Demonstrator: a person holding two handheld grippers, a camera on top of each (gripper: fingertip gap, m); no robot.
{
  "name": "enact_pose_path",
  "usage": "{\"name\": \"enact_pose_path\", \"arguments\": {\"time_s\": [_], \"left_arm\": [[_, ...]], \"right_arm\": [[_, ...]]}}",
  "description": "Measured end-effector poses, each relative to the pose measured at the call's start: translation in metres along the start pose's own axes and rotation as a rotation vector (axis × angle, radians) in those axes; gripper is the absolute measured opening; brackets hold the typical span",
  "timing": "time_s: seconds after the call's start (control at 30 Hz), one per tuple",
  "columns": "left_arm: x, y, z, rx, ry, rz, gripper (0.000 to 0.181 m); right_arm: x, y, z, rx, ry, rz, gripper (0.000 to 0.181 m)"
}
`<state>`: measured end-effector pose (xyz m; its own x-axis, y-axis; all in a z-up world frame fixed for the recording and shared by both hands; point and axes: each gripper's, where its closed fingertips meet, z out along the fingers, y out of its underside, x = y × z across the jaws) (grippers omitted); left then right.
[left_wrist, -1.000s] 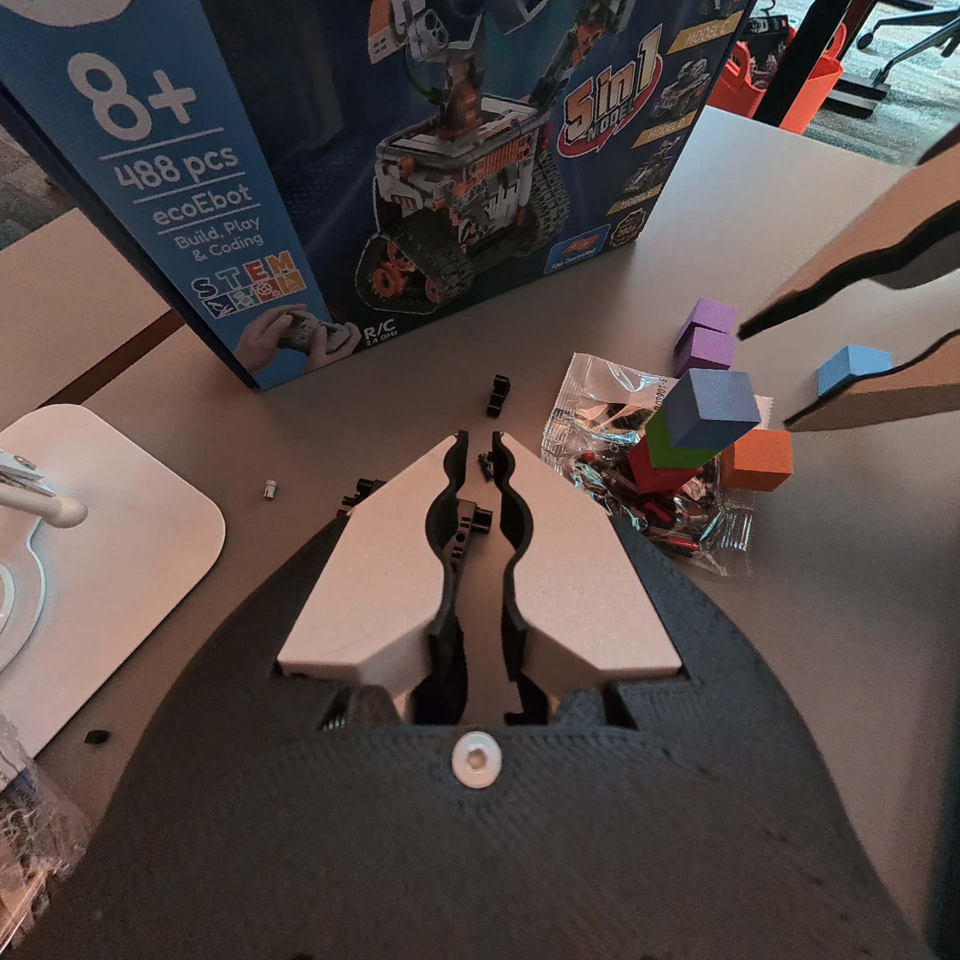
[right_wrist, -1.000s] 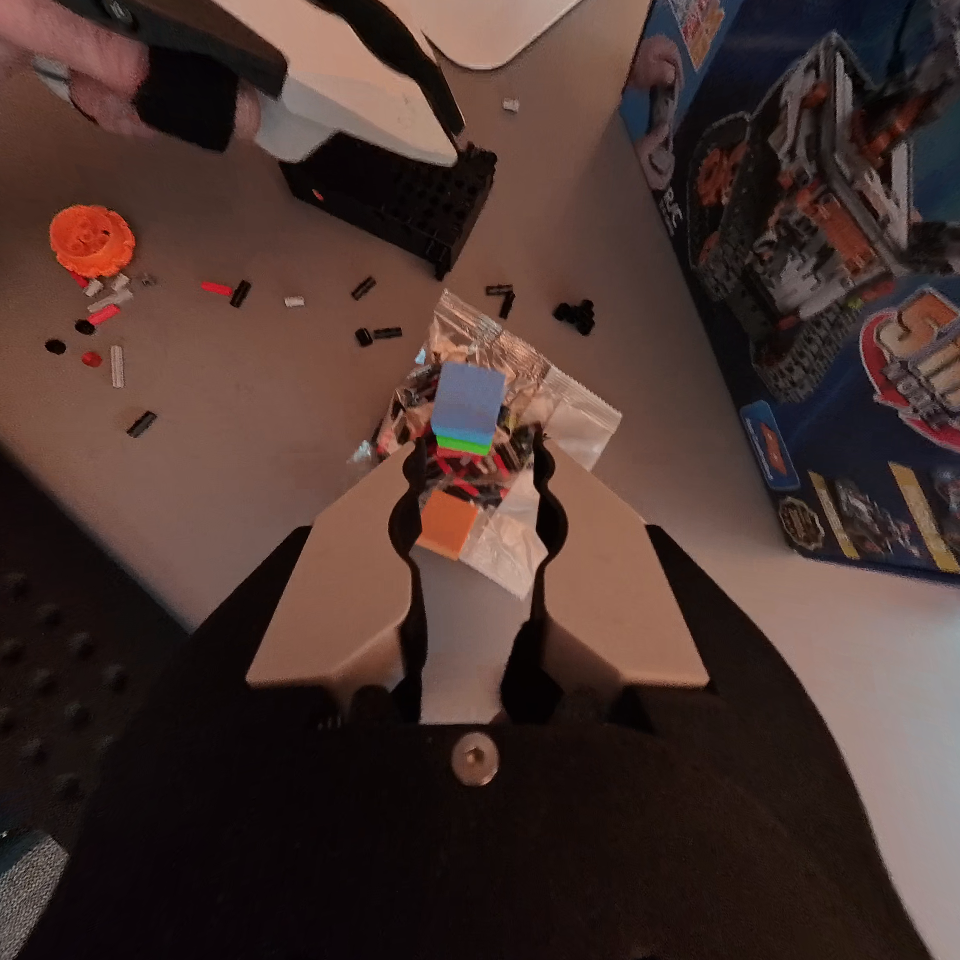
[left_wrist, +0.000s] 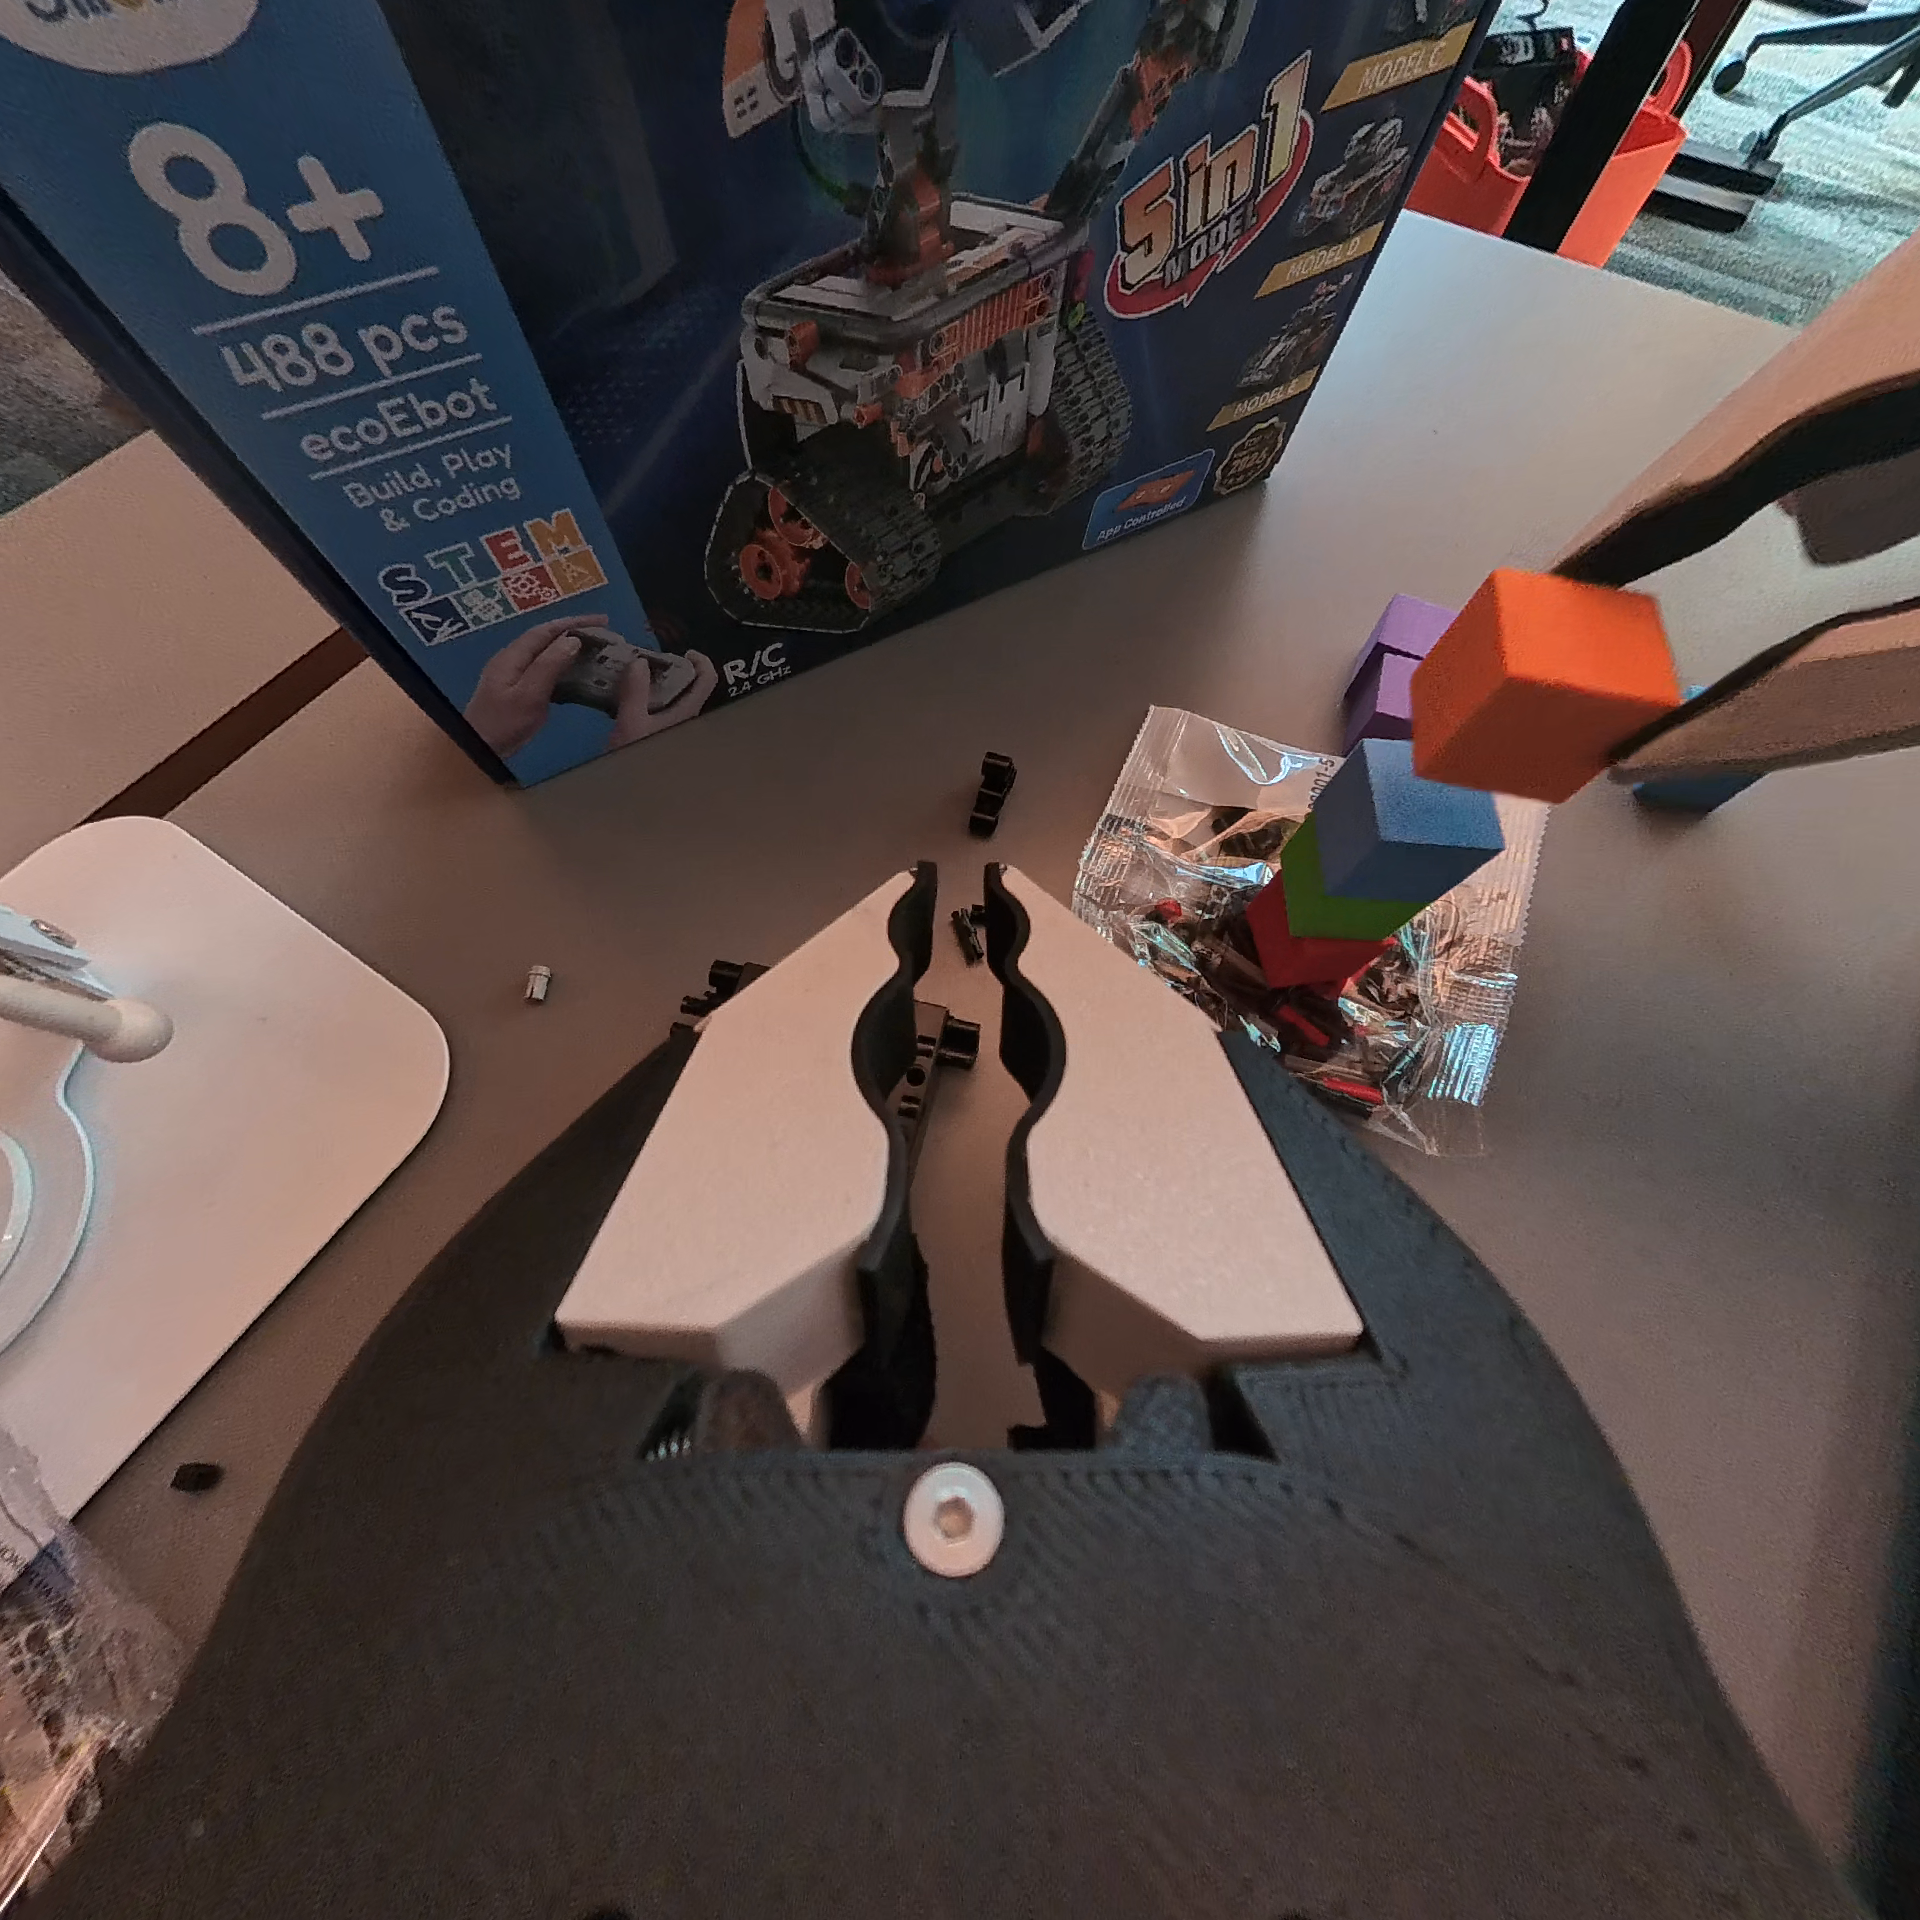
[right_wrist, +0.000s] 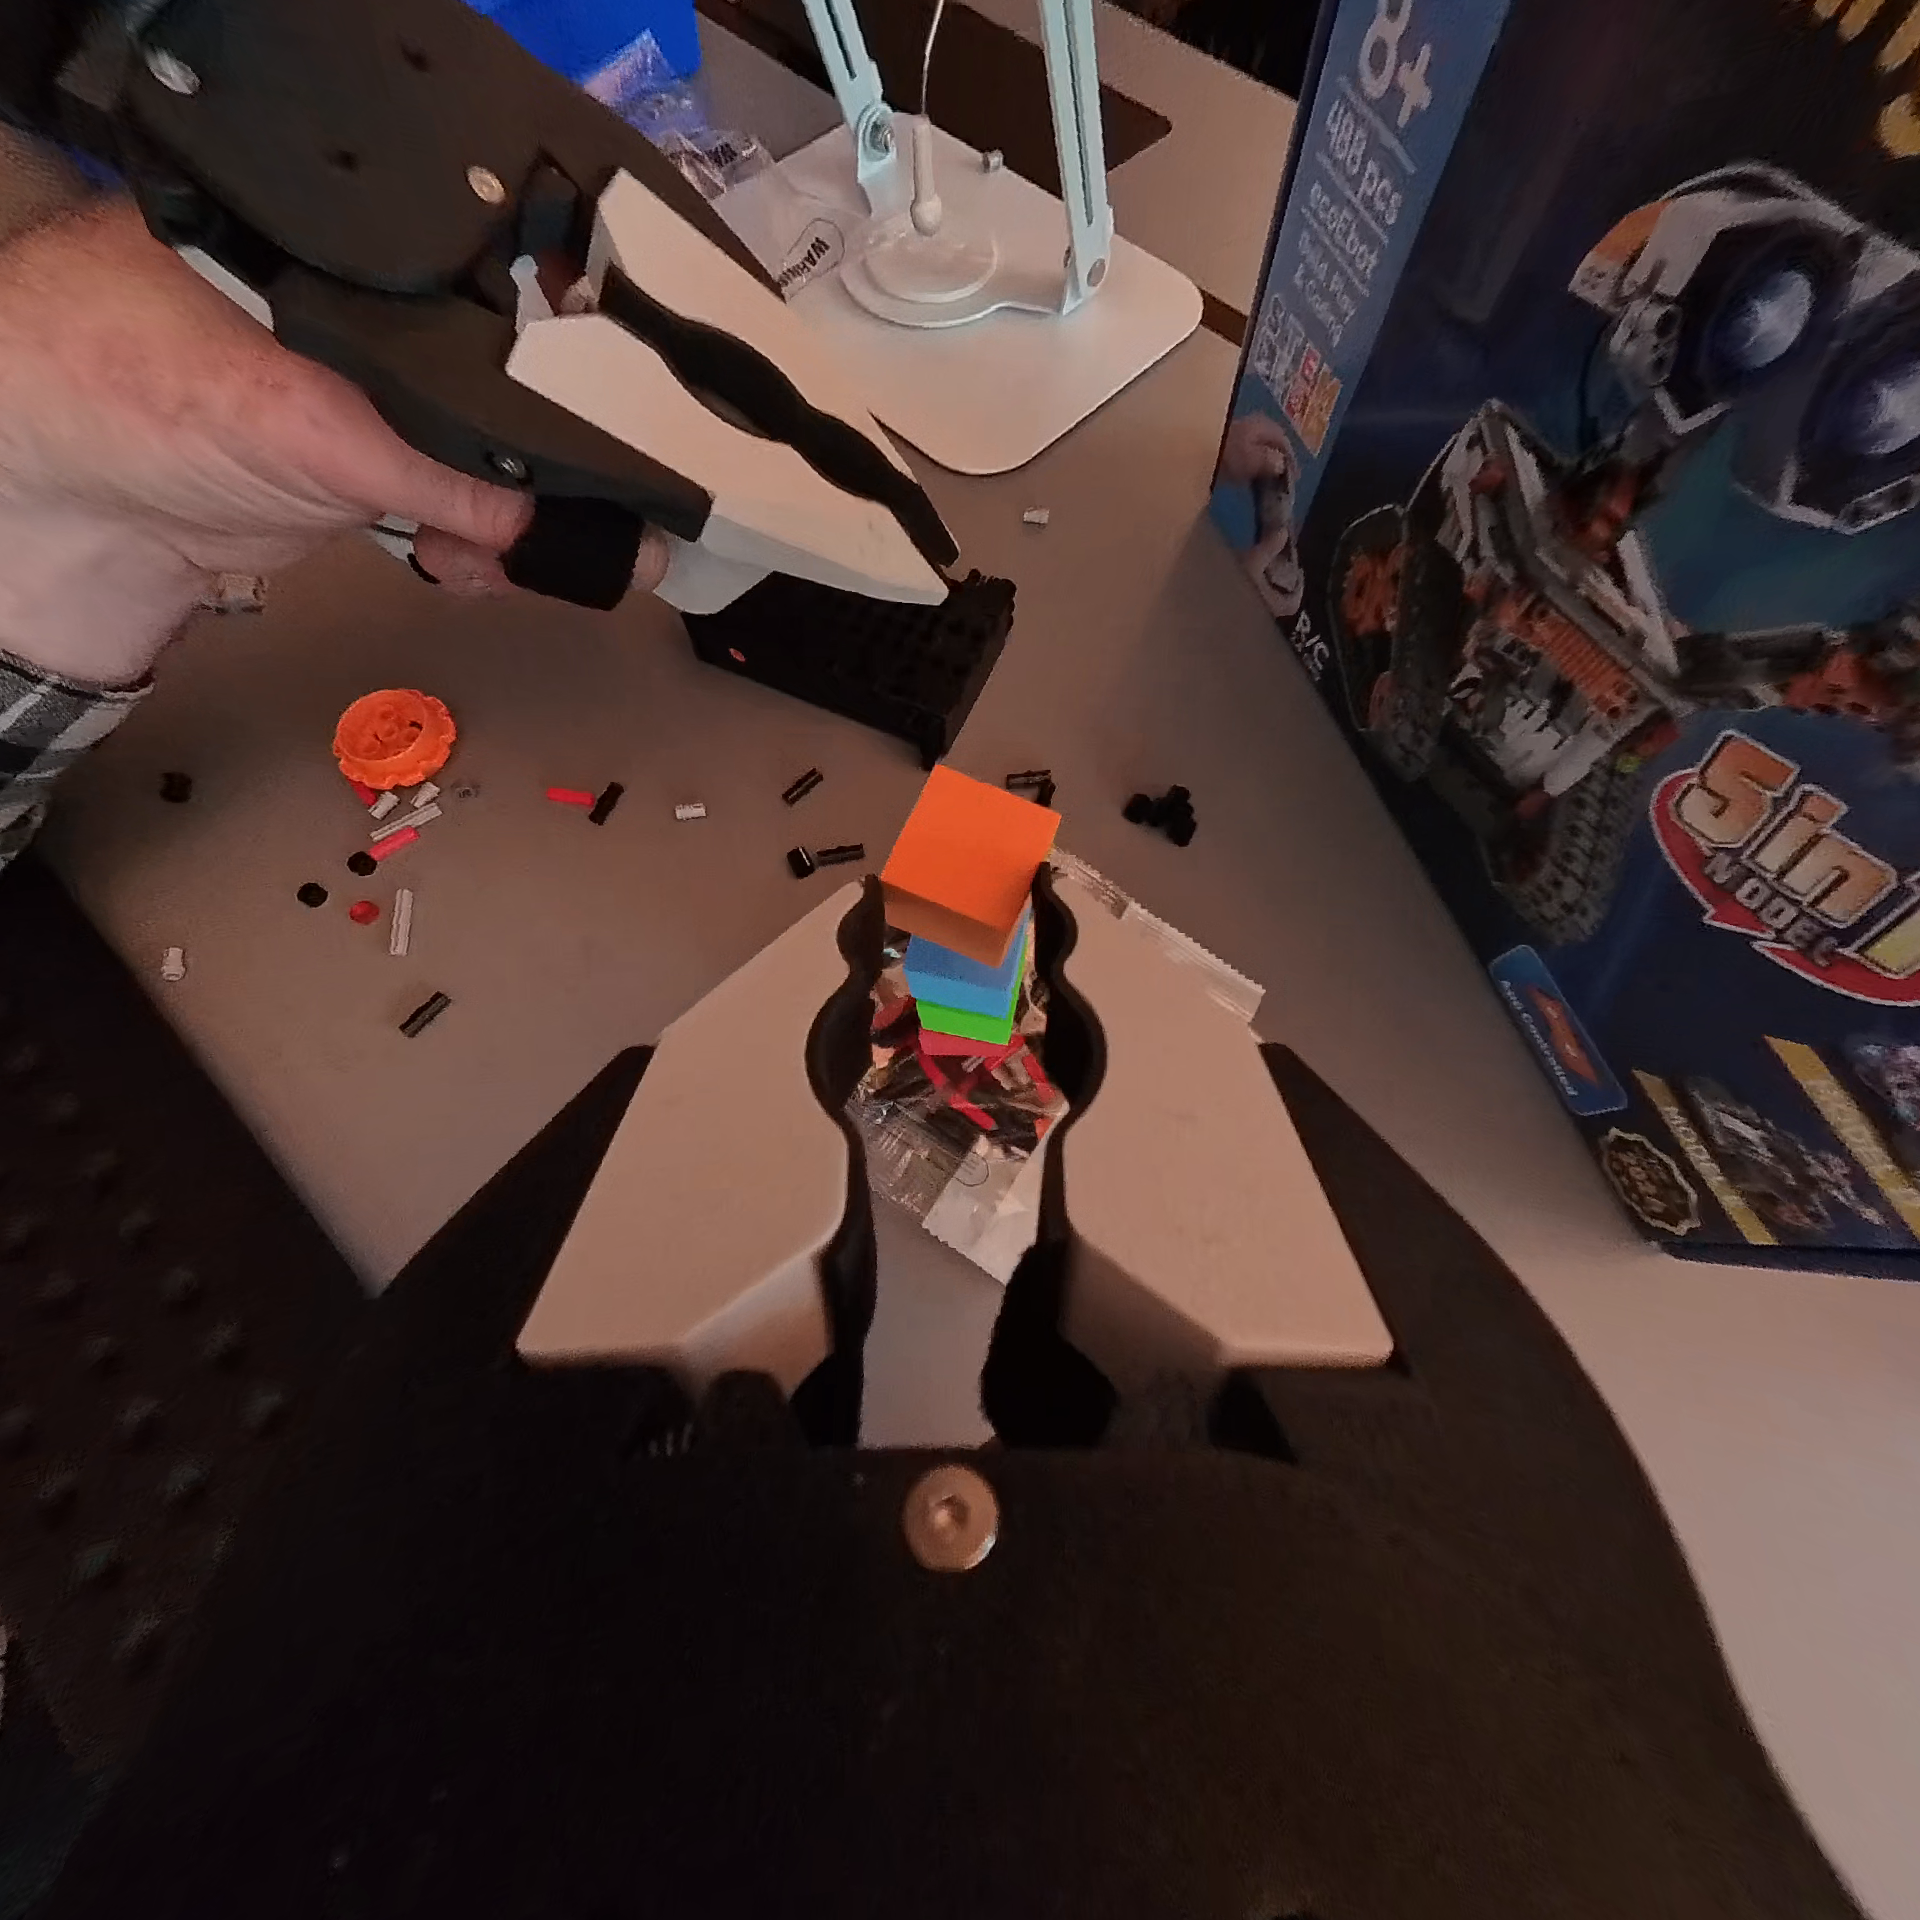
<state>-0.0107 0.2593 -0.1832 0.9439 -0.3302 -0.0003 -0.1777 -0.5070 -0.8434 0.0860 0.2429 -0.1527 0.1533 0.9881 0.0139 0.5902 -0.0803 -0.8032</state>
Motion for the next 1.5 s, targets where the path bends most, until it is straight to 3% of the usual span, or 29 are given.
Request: {"name": "enact_pose_path", "arguments": {"time_s": [0.33,0.57,0.67,0.8,0.93,1.5], "left_arm": [[0.000,0.000,0.000,-0.002,0.000,0.002,0.008],[-0.001,0.000,-0.001,0.002,-0.002,-0.004,0.008],[0.000,0.000,0.000,0.001,0.002,-0.002,0.008],[0.002,0.000,0.000,-0.003,0.003,0.004,0.008],[0.000,0.001,0.000,-0.003,-0.001,0.000,0.008],[0.000,0.001,0.000,-0.004,0.000,0.000,0.008]], "right_arm": [[0.001,0.015,0.012,-0.059,0.014,-0.012,0.032],[0.023,0.012,-0.021,0.015,0.076,0.035,0.037],[0.045,0.037,-0.026,-0.029,0.119,0.091,0.036],[0.060,0.086,-0.006,-0.159,0.137,0.152,0.039],[0.068,0.110,0.007,-0.226,0.187,0.146,0.039],[0.061,0.117,0.008,-0.283,0.262,0.049,0.033]]}}
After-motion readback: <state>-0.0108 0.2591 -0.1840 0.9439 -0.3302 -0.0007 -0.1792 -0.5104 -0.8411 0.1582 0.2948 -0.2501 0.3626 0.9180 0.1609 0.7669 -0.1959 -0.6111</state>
